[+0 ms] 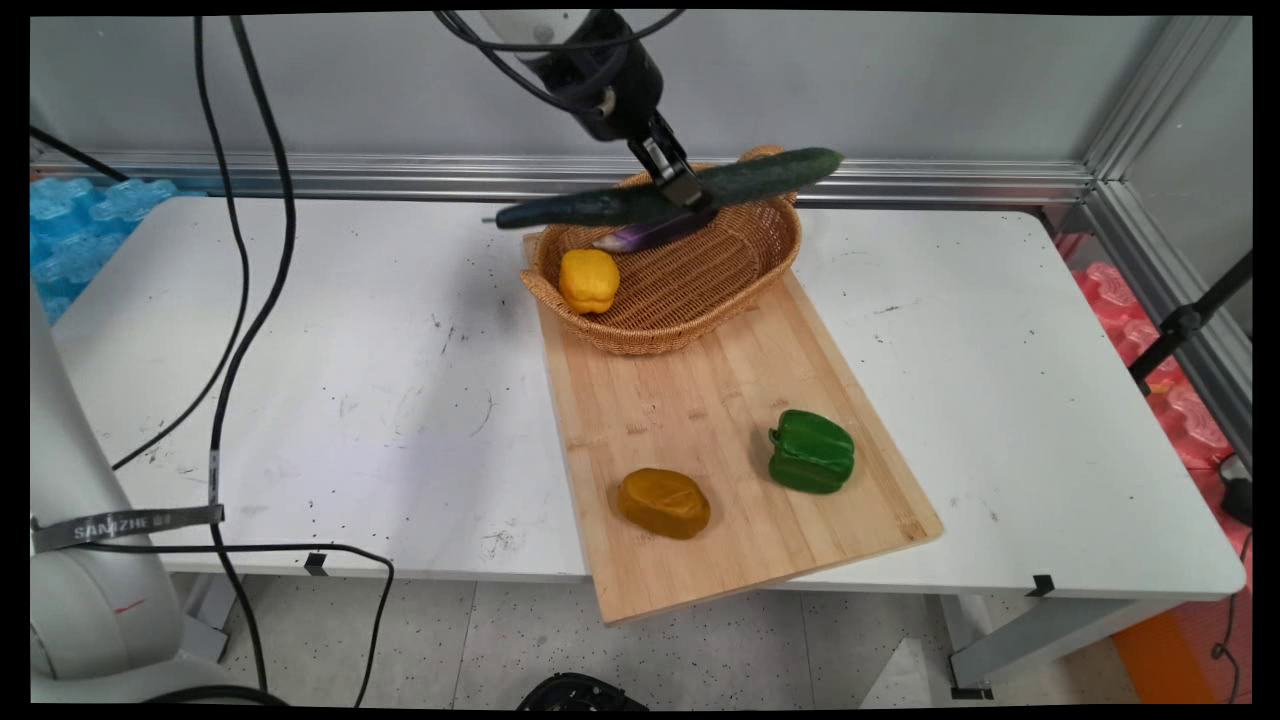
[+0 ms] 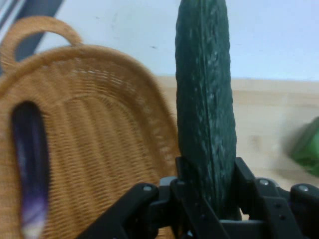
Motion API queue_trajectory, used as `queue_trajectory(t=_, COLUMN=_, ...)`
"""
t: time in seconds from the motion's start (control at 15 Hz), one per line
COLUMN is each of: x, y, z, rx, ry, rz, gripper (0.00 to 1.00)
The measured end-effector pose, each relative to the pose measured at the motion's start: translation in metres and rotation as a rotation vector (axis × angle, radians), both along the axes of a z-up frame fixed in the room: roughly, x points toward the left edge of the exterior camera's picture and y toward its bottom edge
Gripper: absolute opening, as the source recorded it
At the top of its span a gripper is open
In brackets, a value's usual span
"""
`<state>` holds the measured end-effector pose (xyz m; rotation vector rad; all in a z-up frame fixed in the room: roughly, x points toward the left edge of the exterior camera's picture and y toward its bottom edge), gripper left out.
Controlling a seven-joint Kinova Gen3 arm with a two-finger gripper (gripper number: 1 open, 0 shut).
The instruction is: Place the picked object on the cutting board
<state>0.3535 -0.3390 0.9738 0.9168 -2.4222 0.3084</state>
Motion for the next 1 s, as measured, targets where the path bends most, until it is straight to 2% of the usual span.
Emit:
queue_trajectory(t=0.4, x=-0.023, y=0.025, z=-0.029, rx=0.034, ry=0.033, rz=0.041, gripper=0.00)
queue_trajectory(t=1.0, x=-0.048, y=0.029, z=-0.095, rx=0.069, ry=0.025, rz=0.037, gripper=0.00)
